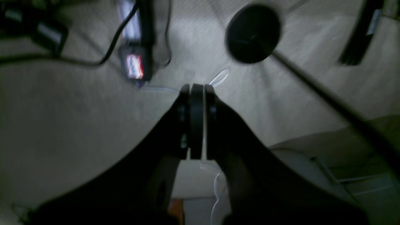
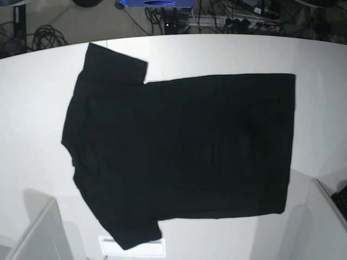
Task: Fold the T-shirt properly
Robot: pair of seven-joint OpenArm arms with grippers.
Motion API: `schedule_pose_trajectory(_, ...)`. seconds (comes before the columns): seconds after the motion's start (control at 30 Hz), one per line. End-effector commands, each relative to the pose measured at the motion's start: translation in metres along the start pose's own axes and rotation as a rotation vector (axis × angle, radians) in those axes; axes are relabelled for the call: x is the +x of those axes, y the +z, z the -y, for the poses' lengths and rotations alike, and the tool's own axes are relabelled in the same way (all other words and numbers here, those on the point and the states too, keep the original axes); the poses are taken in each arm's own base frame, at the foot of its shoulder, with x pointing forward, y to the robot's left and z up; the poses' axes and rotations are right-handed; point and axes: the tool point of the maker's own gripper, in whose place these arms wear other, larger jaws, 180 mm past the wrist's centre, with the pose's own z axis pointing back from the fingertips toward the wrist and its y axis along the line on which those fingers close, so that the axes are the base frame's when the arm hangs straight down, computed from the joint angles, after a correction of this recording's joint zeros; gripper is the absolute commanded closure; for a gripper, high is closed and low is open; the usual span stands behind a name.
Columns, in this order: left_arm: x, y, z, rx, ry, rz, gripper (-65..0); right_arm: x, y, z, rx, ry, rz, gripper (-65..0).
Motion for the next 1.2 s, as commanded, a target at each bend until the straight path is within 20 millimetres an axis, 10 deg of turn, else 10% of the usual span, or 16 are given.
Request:
schedule_pose_trajectory(0.0,0.009,0.011,-0.004,-0.003,-0.001,0.039,0.0,0.002,0.010,0.010,-0.020,-0.006,0.017,0.0)
schedule_pose_trajectory(0.4,0.136,0.103,-0.003,-0.046,-0.026,0.377,0.0,0.119,0.073,0.079,-0.189,-0.064,0.273,0.0)
schedule_pose_trajectory(0.63,0.196,0.112,-0.027,0.046,0.008,0.558,0.0,0.209,0.106,0.078,-0.201,-0.145,0.467,0.0)
schedule_pose_trajectory(0.9,0.226,0.111,-0.038,0.092,0.032,0.647,0.0,0.261,0.115,0.055,-0.140,-0.273,0.545,0.0)
schedule_pose_trajectory(1.03,0.229,0.111,-0.039,0.089,0.041,0.653,0.0,0.275,0.118,0.044,-0.034,-0.363,0.587,-20.6)
schedule_pose_trajectory(1.17,0.234,0.112,-0.044,0.100,0.038,0.667,0.0,0.285,0.124,0.035,0.173,-0.492,0.626,-21.9)
